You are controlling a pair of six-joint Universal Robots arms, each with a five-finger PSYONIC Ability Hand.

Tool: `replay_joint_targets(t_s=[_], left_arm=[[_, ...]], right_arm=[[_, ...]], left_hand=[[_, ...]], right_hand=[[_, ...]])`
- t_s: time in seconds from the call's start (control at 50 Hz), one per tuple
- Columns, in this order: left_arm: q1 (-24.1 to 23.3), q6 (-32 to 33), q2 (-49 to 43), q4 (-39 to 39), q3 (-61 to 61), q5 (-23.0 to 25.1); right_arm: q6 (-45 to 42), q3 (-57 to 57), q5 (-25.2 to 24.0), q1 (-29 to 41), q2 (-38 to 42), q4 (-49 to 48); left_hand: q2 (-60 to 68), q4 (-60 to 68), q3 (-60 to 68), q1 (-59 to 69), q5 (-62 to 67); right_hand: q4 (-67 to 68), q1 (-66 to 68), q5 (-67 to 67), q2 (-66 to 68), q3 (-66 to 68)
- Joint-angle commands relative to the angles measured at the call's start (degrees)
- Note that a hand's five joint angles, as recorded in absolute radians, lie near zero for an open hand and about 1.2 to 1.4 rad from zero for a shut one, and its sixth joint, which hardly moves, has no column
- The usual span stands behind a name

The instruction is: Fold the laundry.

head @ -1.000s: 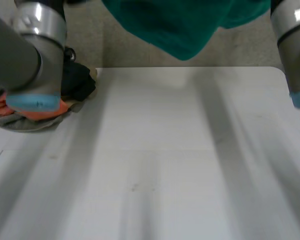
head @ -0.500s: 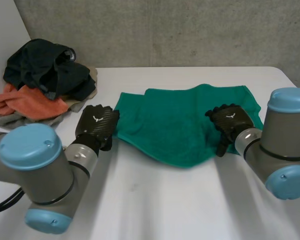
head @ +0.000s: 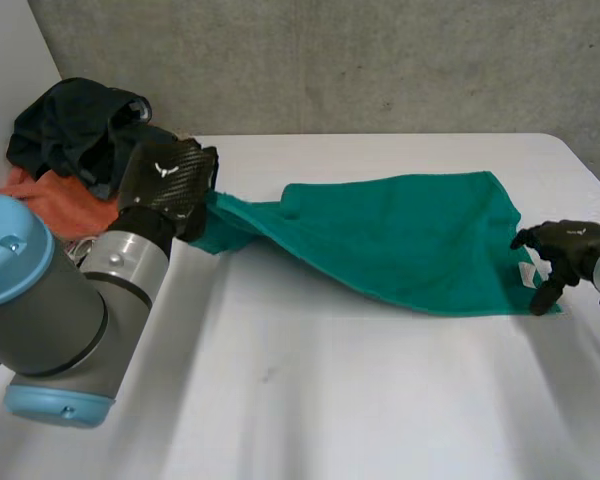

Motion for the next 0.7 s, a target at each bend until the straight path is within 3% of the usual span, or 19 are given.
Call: replay_joint_targets(t_s=[0.02,0.24,0.7], left_arm=[[0.02,-0.11,-1.24,0.07,2.73,1.14],[0.02,-0.19,-2.12,0.07,3.43,1.15],[0.46,-0.2,-2.21,-0.11,3.34,1.06]], right_arm=[[-8.49,2.81,-1.22,-1.0,4.17,-9.52],[-10.26,2.19,-4.73,-1.09,8.04,-12.69],[-10.43,-3.43,-4.12,-0.47,13.41,-16.29]], left_hand=[[11.42,11.25,11.7,14.28,12.89],[11.42,11.25,11.7,14.28,12.89],[11.42,11.25,11.7,14.28,12.89]], right_hand=[[6.69,6.86,6.15,7.49,6.81],[12.57,12.75,12.04,13.38,12.7],[24.69,24.87,24.16,25.49,24.81]])
